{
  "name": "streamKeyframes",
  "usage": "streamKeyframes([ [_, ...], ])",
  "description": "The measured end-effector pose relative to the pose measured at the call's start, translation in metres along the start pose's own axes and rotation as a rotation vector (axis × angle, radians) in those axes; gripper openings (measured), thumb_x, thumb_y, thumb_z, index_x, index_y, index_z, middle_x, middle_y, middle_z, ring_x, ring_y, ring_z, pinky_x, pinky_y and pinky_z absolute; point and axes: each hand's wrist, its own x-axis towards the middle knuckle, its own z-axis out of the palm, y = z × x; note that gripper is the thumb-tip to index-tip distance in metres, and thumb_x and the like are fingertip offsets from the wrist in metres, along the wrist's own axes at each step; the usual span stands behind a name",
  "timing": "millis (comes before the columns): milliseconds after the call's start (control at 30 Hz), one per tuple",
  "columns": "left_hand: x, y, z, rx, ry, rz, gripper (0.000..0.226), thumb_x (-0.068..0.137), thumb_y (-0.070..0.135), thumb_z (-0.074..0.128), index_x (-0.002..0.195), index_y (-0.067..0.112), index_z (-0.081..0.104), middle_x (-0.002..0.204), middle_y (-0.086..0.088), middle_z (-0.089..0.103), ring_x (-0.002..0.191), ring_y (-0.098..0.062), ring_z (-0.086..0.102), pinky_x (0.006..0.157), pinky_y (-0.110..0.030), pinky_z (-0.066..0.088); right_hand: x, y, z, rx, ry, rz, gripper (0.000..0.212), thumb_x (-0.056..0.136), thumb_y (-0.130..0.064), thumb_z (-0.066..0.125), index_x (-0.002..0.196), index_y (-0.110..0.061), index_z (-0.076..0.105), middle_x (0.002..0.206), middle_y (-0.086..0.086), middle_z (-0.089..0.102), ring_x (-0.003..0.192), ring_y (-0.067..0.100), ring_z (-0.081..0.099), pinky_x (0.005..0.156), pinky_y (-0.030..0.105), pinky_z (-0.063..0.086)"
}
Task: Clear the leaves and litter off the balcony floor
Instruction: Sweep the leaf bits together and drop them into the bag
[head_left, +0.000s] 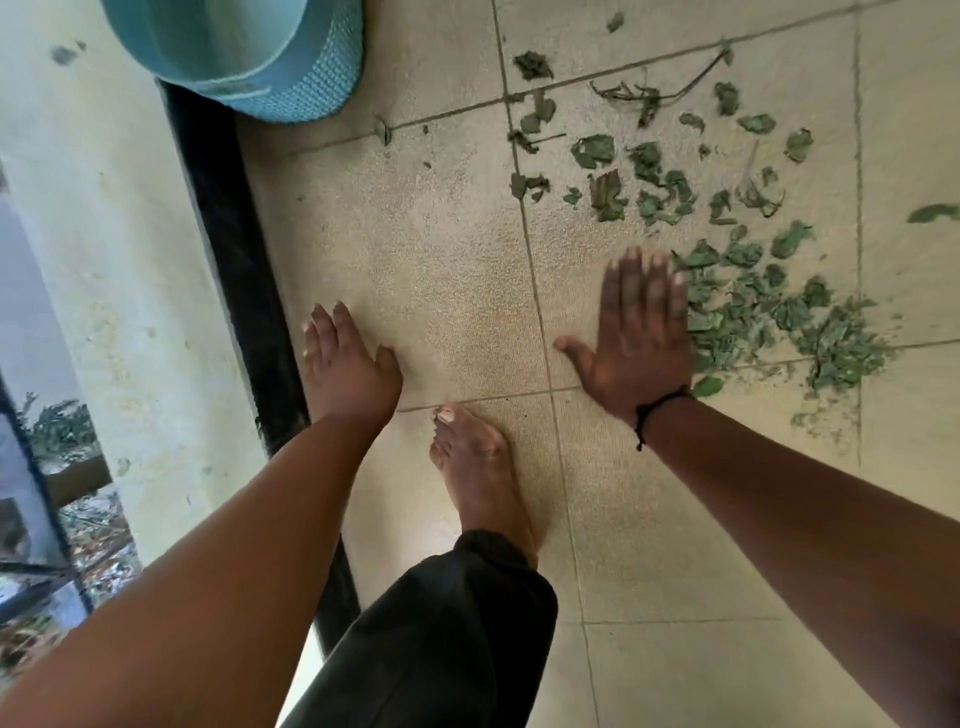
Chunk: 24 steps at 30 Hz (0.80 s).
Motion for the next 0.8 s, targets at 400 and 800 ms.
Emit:
streamKeyframes([
  [400, -0.039, 0.054, 0.045, -0.601, -0.196, -0.554, 0.090, 0.099, 0.059, 0.035, 0.156, 0.005, -0.009, 0.162, -0.018, -0.017, 0.150, -0.037, -0.011, 0.122, -0.050, 0.001, -0.011, -0.067, -0.032, 0.202, -0.104, -0.063, 0.071, 0.098, -0.054, 0.024, 0.155, -0.013, 0.017, 0.163, 0.015, 0.005, 0.149, 0.039, 0.000, 0.115, 0.048, -0.016],
  [800, 0.003, 0.046, -0.009, 0.243, 0.031, 0.218, 0.081, 0.099, 0.051, 0.039, 0.157, 0.012, -0.003, 0.164, -0.012, -0.012, 0.151, -0.033, -0.014, 0.116, -0.047, -0.016, -0.013, -0.012, -0.044, 0.162, -0.158, -0.013, 0.068, 0.095, -0.046, 0.032, 0.148, -0.004, 0.035, 0.156, 0.024, 0.025, 0.145, 0.044, 0.019, 0.115, 0.056, 0.008],
])
